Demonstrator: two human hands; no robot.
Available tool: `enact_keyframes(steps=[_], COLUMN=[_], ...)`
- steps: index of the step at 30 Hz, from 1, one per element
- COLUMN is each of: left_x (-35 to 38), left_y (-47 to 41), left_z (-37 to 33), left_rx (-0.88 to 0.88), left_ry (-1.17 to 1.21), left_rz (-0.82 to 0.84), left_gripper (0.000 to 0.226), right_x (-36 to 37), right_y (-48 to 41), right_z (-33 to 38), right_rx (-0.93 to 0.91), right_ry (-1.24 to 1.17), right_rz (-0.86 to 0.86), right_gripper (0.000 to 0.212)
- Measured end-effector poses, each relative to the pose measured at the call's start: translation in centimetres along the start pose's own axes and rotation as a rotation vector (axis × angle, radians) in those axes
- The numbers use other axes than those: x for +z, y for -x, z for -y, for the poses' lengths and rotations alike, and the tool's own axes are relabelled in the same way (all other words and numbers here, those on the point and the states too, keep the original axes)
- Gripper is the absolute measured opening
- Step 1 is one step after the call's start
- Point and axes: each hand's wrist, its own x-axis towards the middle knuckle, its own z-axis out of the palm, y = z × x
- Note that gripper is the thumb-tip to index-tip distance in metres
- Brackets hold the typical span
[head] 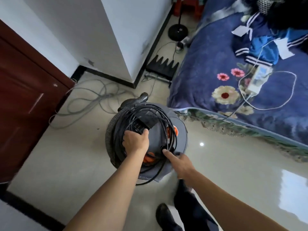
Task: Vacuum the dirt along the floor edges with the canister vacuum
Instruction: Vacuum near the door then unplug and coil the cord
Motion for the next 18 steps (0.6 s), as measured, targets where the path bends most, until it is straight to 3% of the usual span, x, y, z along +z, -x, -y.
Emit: enact_keyframes(steps=[2, 4, 6, 9, 12, 16, 18], left_x=[-0.7, -0.8, -0.4, 0.4, 0.5, 0.3, 0.5], left_y=[-1.7, -3.2, -4.8, -8.1, -10.9, -14.0, -15.6], left_z=[-1.3, -2.5, -4.3, -8.0, -10.1, -10.6, -11.5], left_rx=[0.138, 0.325, 0.374, 0.221, 0.147, 0.061, 0.038], left_ry=[-0.132, -0.242, -0.269, -0.253, -0.192, -0.055, -0.039], left_rz=[-0.128, -0.241, -0.209, -0.162, -0.210, -0.273, -0.235], left_gripper=[0.062, 0.048, 0.044, 0.054, 0.059, 0.066, 0.058], right_x=[-2.0, -3.6, -4.1, -3.0, -1.0, 1.0, 1.5], right_y=[-1.0, -3.0, -6.2, -11.3, -14.5, -15.4, -15.6], right_z=[2.1, 4.9, 7.8, 12.1, 14.1, 15.2, 15.7], right_rx=[-0.072, -0.131, -0.209, -0.288, -0.252, -0.216, -0.207], right_ry=[0.057, 0.180, 0.198, 0.156, 0.157, 0.126, 0.115], right_rz=[-0.035, -0.176, -0.249, -0.178, -0.118, -0.166, -0.207], right_gripper=[0.047, 0.067, 0.074, 0.072, 0.091, 0.099, 0.099])
